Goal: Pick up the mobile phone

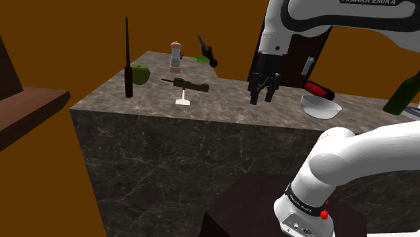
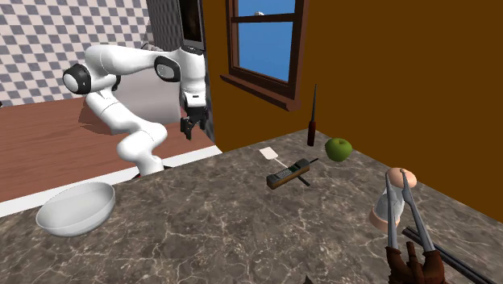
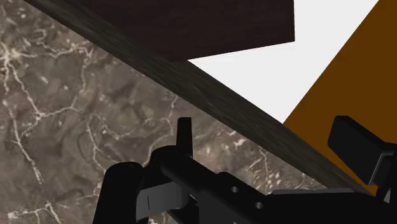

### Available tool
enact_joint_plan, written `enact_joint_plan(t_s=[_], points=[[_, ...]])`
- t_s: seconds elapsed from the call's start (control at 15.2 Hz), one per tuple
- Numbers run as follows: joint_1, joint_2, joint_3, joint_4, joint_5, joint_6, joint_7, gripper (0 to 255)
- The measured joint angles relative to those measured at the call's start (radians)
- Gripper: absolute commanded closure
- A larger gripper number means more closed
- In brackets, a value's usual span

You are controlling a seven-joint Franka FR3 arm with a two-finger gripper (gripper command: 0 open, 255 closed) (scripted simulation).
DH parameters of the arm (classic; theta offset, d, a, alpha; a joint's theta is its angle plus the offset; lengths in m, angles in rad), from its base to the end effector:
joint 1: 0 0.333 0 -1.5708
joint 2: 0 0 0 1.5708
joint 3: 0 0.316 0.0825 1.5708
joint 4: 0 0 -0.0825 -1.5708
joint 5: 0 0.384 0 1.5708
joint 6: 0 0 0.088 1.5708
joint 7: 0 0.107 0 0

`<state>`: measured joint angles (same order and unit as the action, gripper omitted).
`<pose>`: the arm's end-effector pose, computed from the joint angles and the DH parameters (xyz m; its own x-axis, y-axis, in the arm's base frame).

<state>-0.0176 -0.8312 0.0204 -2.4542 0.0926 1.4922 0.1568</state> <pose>0.2833 0.0127 0.5520 0.9780 -0.1542 -0.1408 -0.1634 -0.9850 -0.0560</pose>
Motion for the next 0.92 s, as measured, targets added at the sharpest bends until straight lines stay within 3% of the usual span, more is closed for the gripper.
enact_joint_plan(t_s=[0.33, 0.92], points=[[0.012, 0.09, -0.05, 0.032, -0.041, 0.072, -0.115, 0], [0.063, 0.397, -0.167, 0.204, -0.09, 0.256, -0.445, 0]])
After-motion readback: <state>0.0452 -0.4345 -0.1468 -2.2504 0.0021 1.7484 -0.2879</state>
